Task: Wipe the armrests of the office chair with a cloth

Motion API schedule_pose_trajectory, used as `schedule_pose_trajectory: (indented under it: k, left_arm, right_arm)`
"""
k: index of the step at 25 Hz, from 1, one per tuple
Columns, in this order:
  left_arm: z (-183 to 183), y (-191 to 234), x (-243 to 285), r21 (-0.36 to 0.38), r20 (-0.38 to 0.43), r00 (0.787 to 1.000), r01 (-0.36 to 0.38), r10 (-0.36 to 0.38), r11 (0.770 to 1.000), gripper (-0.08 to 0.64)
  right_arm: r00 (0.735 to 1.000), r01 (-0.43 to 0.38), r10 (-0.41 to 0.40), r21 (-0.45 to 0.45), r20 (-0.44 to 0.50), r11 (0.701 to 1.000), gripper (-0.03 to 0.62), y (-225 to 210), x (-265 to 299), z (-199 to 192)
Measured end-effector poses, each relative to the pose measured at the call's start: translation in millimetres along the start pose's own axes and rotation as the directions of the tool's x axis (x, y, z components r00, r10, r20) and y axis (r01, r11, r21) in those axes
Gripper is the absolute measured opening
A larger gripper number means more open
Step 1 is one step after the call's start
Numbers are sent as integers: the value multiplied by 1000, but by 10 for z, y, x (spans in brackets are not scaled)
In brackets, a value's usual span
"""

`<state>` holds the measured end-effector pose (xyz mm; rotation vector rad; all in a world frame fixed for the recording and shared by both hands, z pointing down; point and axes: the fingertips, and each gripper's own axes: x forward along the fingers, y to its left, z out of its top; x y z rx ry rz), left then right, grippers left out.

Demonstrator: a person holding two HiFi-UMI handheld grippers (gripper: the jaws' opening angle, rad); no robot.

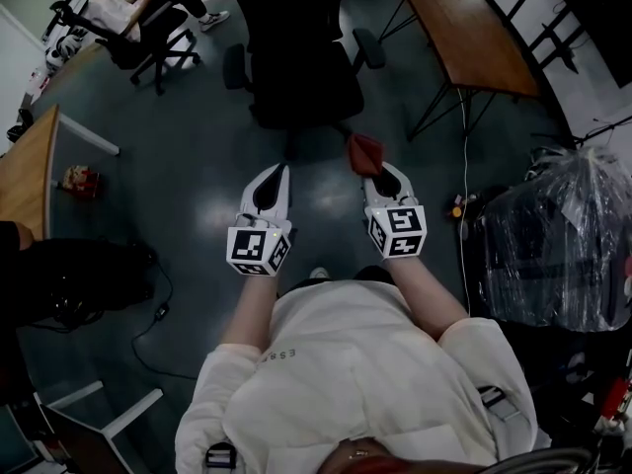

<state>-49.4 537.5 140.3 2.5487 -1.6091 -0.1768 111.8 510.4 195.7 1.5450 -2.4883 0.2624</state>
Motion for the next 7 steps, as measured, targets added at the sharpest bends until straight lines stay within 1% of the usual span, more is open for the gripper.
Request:
schedule_pose_trajectory:
  k: [7]
  left_arm:
    - [-70, -50, -4, -3, -19, 1000, 11, -11, 1000, 17]
  right_arm:
    - [1000, 1, -1, 1, -12, 1000, 44, -4, -51, -74]
